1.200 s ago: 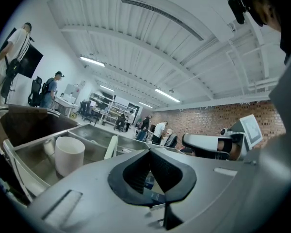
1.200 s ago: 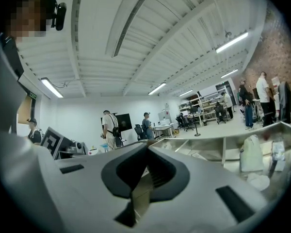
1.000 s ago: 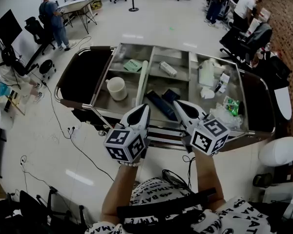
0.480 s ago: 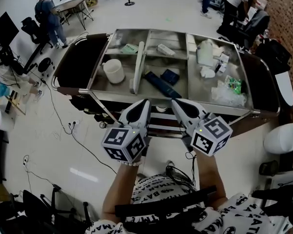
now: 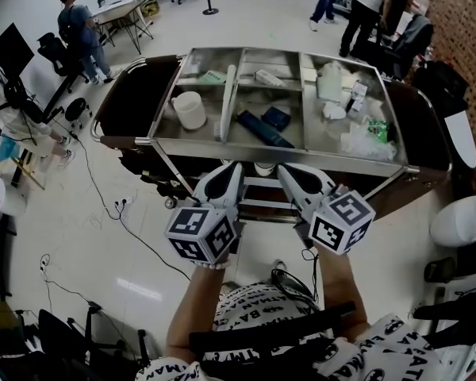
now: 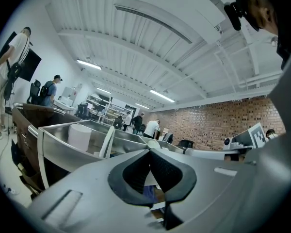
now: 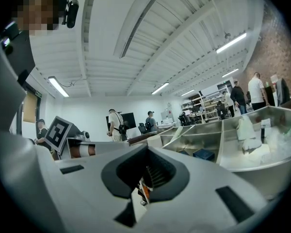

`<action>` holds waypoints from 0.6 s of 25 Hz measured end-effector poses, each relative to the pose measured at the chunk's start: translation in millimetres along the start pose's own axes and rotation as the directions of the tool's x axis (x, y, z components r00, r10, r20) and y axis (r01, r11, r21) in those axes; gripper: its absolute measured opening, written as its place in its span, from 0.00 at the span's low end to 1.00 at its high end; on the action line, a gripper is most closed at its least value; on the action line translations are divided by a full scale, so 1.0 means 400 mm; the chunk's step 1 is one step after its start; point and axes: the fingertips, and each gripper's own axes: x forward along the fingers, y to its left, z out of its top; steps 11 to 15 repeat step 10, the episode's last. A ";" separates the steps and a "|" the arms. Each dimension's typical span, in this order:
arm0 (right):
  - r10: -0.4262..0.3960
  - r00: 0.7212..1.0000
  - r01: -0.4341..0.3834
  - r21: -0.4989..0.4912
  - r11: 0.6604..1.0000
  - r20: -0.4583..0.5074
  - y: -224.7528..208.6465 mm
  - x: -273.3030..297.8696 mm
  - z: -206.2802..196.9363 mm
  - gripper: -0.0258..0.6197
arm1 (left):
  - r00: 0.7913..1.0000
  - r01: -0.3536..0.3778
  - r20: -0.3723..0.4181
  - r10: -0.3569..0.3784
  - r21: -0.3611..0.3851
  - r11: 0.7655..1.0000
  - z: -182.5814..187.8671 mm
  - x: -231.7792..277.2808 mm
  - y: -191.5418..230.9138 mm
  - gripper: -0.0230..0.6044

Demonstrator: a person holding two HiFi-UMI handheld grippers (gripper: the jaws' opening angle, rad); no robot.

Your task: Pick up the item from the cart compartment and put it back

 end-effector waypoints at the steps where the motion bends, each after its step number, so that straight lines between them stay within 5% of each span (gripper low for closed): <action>1: -0.004 1.000 0.004 -0.001 1.000 0.000 0.000 -0.004 0.004 0.04 | 1.000 0.001 0.001 -0.001 0.000 1.000 0.005 -0.001 -0.003 0.04; 15: -0.014 1.000 0.014 0.004 1.000 -0.016 0.034 -0.034 -0.051 0.04 | 1.000 0.008 0.000 -0.008 -0.007 1.000 -0.029 -0.044 -0.018 0.04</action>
